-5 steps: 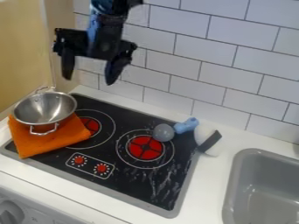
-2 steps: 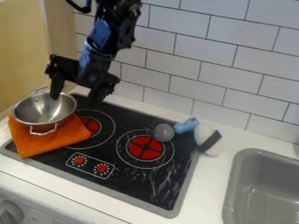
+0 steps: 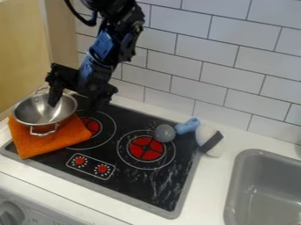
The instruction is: Moved the silver pot to the right burner
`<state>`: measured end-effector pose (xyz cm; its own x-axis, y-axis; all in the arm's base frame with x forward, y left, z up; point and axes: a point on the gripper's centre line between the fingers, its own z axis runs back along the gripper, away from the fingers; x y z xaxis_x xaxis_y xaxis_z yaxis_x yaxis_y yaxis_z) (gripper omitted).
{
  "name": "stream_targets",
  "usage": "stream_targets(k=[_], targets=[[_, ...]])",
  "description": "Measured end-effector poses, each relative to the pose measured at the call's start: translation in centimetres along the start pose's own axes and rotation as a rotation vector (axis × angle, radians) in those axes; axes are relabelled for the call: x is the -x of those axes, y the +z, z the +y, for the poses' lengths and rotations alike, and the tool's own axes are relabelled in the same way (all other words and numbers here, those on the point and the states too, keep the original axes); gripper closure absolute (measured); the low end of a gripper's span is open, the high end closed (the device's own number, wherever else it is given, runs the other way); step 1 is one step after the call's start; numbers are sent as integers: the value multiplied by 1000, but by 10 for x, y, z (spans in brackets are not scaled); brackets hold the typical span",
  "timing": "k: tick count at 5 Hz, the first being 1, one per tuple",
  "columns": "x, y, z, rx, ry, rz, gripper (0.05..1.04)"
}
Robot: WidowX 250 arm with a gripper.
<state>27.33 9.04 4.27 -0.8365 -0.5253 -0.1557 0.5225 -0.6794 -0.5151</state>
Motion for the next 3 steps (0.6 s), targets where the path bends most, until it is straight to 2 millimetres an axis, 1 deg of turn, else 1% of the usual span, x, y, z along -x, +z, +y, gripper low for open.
stream_targets(k=[1,2,3], targets=[[5,-8,0,11,18,-8,84],[5,-17,2,29,18,-36,121],[4,-24,2,34,25,-63,416]])
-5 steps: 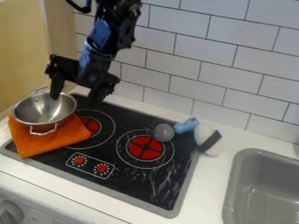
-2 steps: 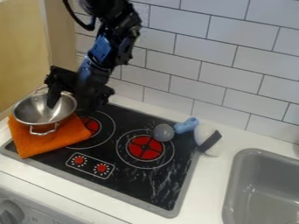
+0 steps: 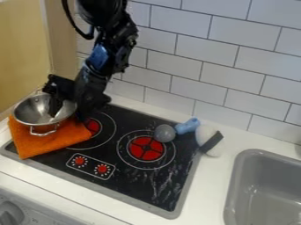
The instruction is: Moved the silver pot to the right burner
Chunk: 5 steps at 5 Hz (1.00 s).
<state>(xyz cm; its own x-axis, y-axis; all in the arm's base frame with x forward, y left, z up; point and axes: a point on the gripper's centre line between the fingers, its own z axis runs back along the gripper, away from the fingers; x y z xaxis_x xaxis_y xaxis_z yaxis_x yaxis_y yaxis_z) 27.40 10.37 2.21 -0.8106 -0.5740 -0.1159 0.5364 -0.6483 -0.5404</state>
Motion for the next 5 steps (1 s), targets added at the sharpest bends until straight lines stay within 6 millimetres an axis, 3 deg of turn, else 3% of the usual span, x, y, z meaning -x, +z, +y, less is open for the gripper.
stream_targets(k=[1,2,3,5], targets=[[3,-3,1,-3,6,-10,720],[3,-4,1,-1,0,-14,929],[2,-4,2,-2,0,-18,1014],[-1,-2,5,-15,-9,-31,1020]])
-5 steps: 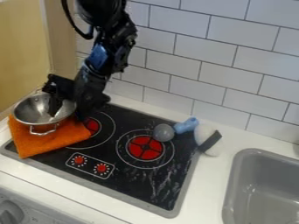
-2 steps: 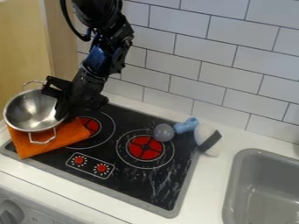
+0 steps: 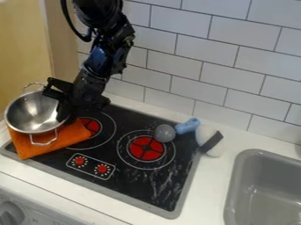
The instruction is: Moved the silver pot to the right burner
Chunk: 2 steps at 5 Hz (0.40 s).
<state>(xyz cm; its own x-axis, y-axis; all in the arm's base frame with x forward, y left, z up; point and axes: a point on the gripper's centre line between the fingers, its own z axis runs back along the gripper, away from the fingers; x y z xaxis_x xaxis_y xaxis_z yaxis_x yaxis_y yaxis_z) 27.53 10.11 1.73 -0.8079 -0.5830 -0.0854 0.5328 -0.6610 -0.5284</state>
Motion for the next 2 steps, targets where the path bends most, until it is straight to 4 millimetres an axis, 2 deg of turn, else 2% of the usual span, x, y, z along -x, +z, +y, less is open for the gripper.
stream_targets(k=[2], targets=[[-4,33,8,-64,-23,46,1020]])
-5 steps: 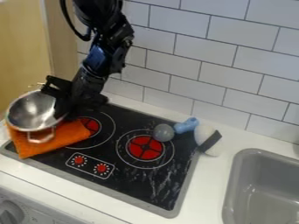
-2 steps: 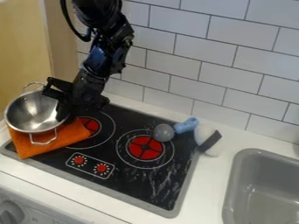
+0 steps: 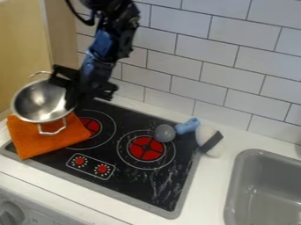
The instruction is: Moved the silver pot to the right burner
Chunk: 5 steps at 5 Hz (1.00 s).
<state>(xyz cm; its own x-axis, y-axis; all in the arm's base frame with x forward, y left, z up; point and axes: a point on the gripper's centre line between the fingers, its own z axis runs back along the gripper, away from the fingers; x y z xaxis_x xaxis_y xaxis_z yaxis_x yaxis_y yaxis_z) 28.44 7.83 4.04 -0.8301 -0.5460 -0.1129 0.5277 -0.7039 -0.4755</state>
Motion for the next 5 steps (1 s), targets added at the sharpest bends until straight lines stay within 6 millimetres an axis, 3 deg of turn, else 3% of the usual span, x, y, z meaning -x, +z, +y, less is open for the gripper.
stream_targets(k=[2,5], targets=[[-21,41,39,-84,-138,88,1020],[-83,83,107,-156,-441,236,1020]])
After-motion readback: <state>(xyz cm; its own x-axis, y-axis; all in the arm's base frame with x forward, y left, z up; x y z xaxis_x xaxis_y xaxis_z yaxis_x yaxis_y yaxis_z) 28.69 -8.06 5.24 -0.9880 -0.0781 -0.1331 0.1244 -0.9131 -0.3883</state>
